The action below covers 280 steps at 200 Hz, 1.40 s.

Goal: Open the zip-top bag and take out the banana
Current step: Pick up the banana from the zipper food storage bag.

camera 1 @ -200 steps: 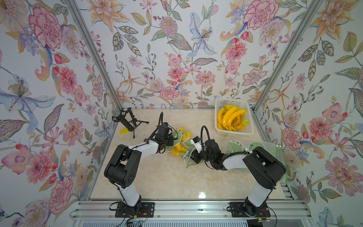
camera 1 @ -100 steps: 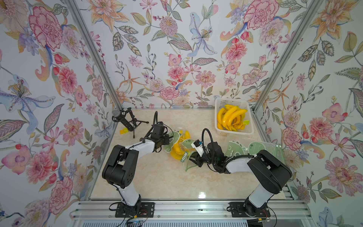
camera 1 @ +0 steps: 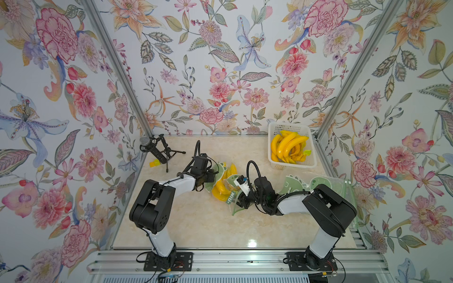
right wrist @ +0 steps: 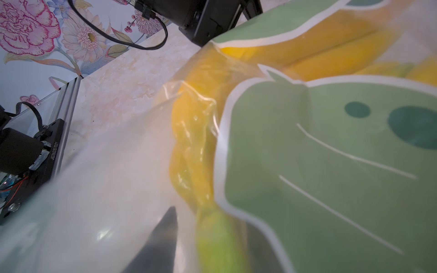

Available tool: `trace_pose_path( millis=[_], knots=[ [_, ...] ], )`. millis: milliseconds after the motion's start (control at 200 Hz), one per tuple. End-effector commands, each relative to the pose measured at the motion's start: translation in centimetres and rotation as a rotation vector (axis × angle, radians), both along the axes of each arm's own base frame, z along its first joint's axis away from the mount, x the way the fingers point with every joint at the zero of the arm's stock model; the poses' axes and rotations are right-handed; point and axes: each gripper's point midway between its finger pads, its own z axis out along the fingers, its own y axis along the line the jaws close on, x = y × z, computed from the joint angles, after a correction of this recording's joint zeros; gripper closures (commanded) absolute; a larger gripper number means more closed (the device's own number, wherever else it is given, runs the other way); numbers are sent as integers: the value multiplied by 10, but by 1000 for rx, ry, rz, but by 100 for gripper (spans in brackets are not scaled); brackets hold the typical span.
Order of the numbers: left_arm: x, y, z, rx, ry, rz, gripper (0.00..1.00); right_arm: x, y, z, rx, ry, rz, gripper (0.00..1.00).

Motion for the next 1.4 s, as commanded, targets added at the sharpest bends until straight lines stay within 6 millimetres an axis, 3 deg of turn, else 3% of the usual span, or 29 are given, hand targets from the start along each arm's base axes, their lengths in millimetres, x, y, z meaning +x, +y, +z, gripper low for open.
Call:
trace_pose_path(
  millis=[0, 315, 550, 886, 1116, 1266, 1396],
  knots=[
    [-6, -2, -12, 4, 28, -8, 100, 5, 11, 12, 29, -63, 19, 55],
    [0, 13, -2, 41, -8, 35, 100, -7, 7, 19, 39, -76, 28, 77],
    [16, 41, 7, 20, -23, 110, 100, -22, -2, 29, 53, -91, 58, 79],
    [42, 74, 11, -2, -27, 233, 100, -46, 0, 48, 112, -135, 171, 81],
    [51, 82, 9, 3, -16, 255, 100, -61, 9, 64, 178, -159, 265, 82],
    [50, 77, 9, -21, -11, 244, 100, -53, 13, 63, 169, -172, 247, 83],
    [48, 79, 4, -3, 2, 251, 100, -61, 18, 75, 234, -184, 298, 82]
  ],
)
